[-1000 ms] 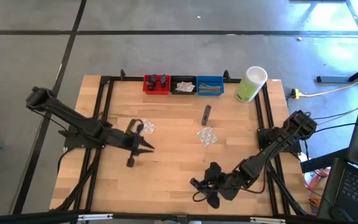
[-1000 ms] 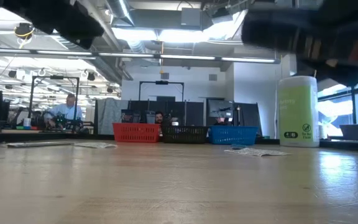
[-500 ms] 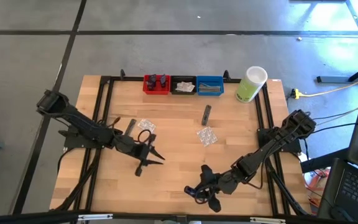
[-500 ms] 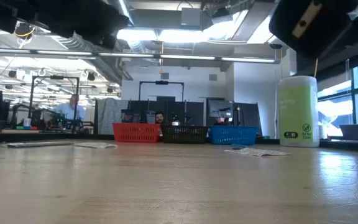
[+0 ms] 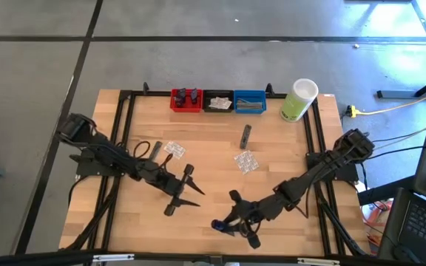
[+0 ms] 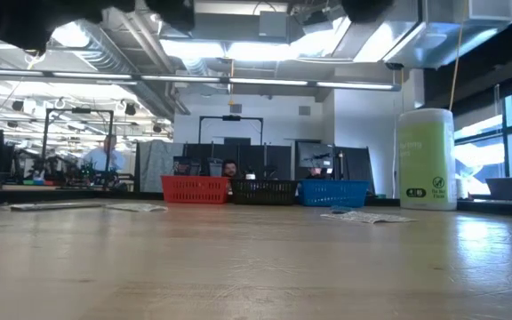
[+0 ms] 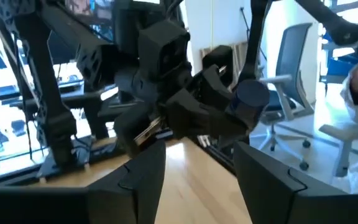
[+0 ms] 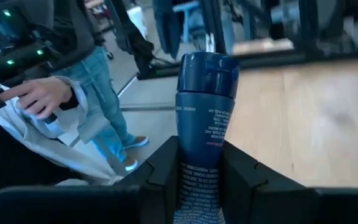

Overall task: Pick & Place Travel size toiletries
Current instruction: Put the blue shave cream into the red bin

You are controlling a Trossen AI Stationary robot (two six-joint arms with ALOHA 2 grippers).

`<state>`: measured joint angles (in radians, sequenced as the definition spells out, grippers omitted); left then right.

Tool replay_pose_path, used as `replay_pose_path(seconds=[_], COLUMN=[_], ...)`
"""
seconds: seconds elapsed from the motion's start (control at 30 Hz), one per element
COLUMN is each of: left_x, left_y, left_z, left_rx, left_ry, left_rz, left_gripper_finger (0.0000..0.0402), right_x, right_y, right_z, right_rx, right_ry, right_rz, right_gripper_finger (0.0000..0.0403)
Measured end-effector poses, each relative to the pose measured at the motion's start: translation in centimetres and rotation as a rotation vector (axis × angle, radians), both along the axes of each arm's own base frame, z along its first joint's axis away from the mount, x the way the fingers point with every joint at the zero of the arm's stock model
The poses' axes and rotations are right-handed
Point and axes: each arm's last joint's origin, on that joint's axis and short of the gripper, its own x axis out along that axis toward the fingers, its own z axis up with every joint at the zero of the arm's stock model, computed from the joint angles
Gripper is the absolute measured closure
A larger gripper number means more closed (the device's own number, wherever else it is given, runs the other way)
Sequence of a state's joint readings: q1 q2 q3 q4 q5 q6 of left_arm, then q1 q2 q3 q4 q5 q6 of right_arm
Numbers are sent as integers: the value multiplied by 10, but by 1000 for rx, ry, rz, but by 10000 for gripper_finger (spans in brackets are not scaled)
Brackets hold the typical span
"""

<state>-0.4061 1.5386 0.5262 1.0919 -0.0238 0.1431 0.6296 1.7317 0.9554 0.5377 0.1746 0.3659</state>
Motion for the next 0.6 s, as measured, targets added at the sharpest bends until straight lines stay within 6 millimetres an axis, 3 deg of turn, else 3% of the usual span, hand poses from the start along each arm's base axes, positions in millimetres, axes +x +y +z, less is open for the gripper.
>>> replay_pose_path(seconds=[0.3,0.6], left_x=[30,39], left_y=[-16,-21], left_z=[6,15], left_rx=[32,39], left_ry=[-45,-89], left_rz=[-87,-145], left_gripper_finger=[217,220], right_x=[10,13], right_y=[-10,-13], right_z=[17,26], right_rx=[-39,-92], right_ry=[-221,-353], right_rz=[52,112], right_gripper_finger=[316,315])
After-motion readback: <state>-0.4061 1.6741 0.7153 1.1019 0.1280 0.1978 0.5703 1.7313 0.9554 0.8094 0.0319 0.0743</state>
